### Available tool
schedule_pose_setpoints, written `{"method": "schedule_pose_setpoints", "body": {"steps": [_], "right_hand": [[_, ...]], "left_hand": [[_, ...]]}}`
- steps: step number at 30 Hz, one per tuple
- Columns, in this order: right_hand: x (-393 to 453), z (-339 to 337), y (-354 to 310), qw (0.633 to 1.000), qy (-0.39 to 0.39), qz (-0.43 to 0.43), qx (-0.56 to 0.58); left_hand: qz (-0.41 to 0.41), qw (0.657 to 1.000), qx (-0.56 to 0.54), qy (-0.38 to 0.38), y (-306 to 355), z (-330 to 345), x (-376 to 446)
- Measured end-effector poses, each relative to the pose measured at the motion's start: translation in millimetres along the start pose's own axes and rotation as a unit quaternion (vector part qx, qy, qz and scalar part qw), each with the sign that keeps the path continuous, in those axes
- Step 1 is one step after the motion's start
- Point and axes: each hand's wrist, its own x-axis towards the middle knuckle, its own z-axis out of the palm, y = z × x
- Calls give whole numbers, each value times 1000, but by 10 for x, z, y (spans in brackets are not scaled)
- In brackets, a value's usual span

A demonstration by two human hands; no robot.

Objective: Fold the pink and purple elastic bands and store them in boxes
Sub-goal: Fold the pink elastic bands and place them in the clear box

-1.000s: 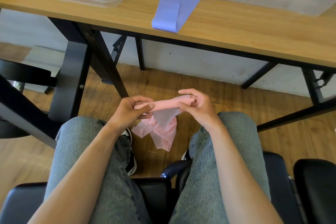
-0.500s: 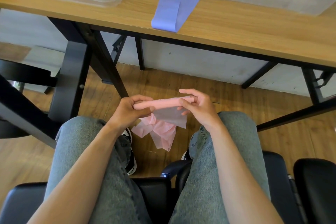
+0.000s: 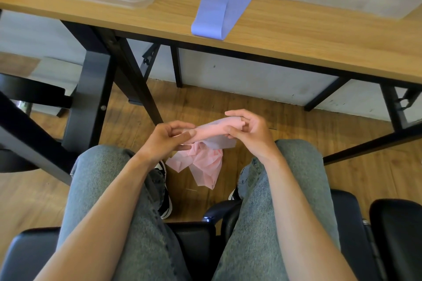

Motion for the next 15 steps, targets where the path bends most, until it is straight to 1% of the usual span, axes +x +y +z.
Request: {"method": "schedule_pose_setpoints", "body": {"steps": [4, 7, 12, 15], "right_hand": [[-6, 13, 16, 999, -9, 29, 16], [-8, 35, 14, 1000, -17, 24, 2], [-4, 10, -13, 1000, 0, -5, -17], [-11, 5, 8, 1000, -11, 28, 3]], "left_hand": [[29, 1000, -1, 4, 11, -11, 3], [47, 999, 14, 24, 6, -45, -5], [-7, 1000, -16, 21, 17, 11, -9], [3, 1000, -11, 28, 10, 9, 1]]}}
